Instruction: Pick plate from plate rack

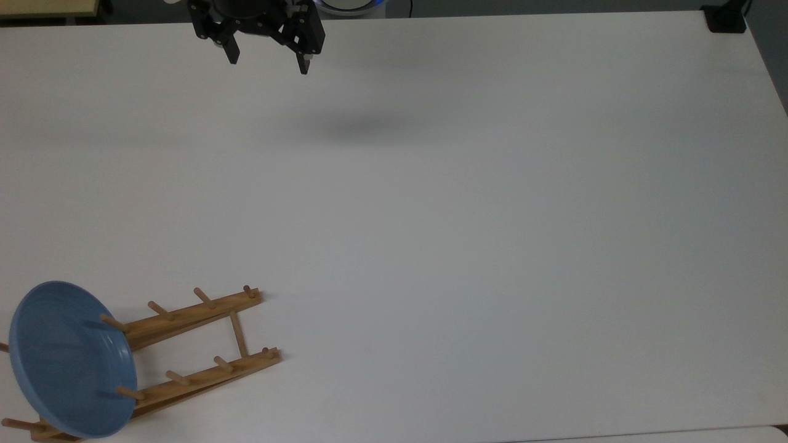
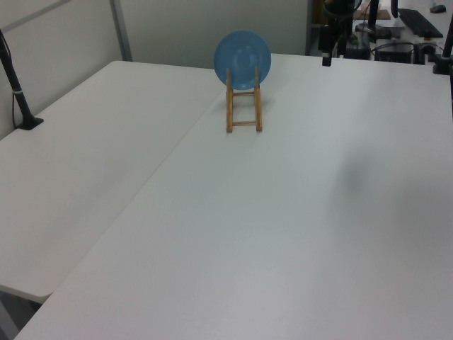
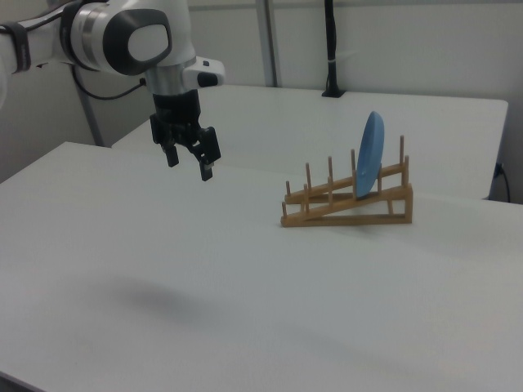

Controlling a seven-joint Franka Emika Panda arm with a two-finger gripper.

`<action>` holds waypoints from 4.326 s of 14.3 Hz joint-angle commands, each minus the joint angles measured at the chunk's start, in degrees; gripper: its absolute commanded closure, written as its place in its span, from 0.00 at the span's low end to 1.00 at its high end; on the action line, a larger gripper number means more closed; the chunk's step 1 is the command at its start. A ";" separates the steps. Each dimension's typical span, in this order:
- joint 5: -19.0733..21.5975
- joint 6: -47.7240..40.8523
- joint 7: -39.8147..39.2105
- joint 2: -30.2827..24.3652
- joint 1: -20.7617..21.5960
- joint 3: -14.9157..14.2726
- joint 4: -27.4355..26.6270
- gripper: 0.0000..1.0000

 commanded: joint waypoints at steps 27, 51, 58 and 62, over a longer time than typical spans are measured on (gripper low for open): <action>-3.25 64.58 4.69 22.92 -8.16 -1.21 8.09 0.11; -9.58 69.50 2.84 36.82 -10.36 -6.31 19.96 0.43; -9.67 69.50 2.58 37.08 -9.92 -7.02 19.96 0.72; -9.67 70.11 2.31 36.99 -9.92 -7.89 19.96 0.73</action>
